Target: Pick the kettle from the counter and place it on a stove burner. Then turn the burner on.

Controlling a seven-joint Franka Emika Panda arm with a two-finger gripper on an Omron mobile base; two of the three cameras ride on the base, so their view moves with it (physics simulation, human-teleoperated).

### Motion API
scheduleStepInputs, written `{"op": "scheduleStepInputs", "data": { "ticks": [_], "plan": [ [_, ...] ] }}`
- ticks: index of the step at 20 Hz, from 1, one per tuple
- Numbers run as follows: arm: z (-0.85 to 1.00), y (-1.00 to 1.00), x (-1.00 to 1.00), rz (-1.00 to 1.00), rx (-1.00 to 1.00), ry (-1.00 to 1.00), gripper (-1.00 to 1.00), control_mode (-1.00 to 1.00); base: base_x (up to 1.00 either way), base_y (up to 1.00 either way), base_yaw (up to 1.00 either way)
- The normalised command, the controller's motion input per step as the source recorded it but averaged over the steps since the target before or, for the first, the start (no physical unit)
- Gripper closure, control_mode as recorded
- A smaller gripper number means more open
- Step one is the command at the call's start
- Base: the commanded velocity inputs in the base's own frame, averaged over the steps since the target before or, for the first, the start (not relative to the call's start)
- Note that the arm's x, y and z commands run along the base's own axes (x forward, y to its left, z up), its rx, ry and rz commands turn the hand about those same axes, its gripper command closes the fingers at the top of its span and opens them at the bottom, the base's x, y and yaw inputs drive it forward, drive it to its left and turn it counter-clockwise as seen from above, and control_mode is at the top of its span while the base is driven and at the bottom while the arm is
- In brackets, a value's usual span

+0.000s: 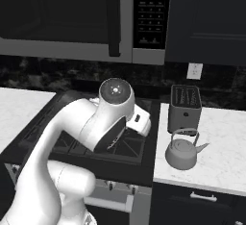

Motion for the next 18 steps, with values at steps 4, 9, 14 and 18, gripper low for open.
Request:
{"op": "scheduleStepInputs", "data": {
  "ticks": [4,9,14,18],
  "plan": [
    [0.0,-1.0,-0.04,-0.37,0.02,0.14,-1.0,-1.0,0.0,0.0,0.0],
    [-0.02,-0.63,0.1,-0.16,0.01,0.1,-1.0,-1.0,0.0,0.0,0.0],
    [-0.2,-1.0,0.66,0.0,0.15,0.03,-1.0,-1.0,0.0,0.0,0.0],
    [-0.5,-0.99,0.63,0.0,0.26,0.14,-1.0,-1.0,0.0,0.0,0.0]
  ]
}}
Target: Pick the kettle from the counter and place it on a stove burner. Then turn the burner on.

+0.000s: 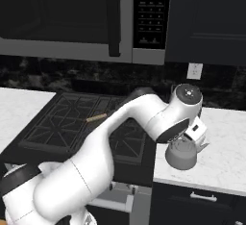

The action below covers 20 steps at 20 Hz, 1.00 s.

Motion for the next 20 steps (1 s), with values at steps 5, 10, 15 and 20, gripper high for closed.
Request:
{"op": "scheduleStepInputs", "data": {
  "ticks": [5,10,15,20],
  "plan": [
    [-0.47,-0.45,0.91,-0.01,0.24,0.21,-1.0,-1.0,0.0,0.0,0.0],
    [-0.18,0.0,0.72,0.0,0.16,0.11,-1.0,-1.0,0.0,0.0,0.0],
    [-0.25,0.0,0.08,0.0,0.0,0.06,-1.0,-1.0,0.0,0.0,0.0],
    [-0.48,-0.07,0.16,-0.02,-0.06,0.0,-1.0,-1.0,0.0,0.0,0.0]
  ]
}}
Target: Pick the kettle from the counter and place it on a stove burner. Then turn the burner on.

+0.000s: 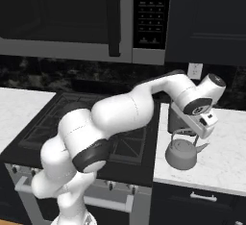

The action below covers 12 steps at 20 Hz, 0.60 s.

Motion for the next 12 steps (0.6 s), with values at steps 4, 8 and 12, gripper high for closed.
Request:
{"op": "scheduleStepInputs", "data": {
  "ticks": [4,8,12],
  "plan": [
    [-0.29,-0.12,0.13,-0.02,-0.01,0.0,-1.0,-1.0,0.0,0.0,0.0],
    [-0.33,-0.01,0.06,0.0,-0.02,0.01,-1.0,-1.0,0.0,0.0,0.0],
    [-0.42,0.0,0.04,0.0,-0.06,0.03,-1.0,-1.0,0.0,0.0,0.0]
  ]
}}
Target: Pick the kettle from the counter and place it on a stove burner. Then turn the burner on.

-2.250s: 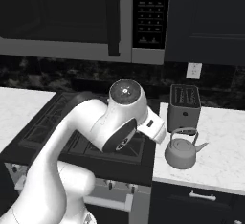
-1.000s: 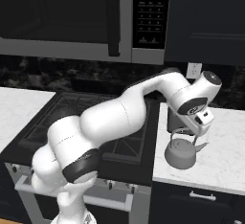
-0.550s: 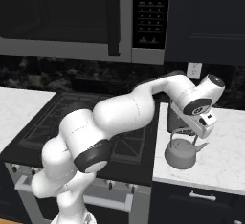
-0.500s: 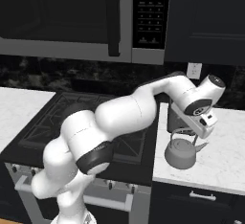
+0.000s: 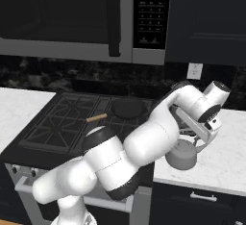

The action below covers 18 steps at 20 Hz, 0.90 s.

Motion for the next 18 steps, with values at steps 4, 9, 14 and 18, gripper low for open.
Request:
{"op": "scheduleStepInputs", "data": {
  "ticks": [4,9,14,18],
  "plan": [
    [-0.31,0.04,0.08,0.0,-0.09,0.01,1.0,-1.0,0.0,0.0,0.0],
    [0.0,0.0,0.01,0.0,0.0,0.0,1.0,-1.0,0.0,0.0,0.0],
    [0.07,0.0,-0.01,0.0,0.0,0.0,1.0,-1.0,0.0,0.0,0.0],
    [0.36,0.0,-0.28,-0.03,0.0,-0.03,1.0,-1.0,0.0,0.0,0.0]
  ]
}}
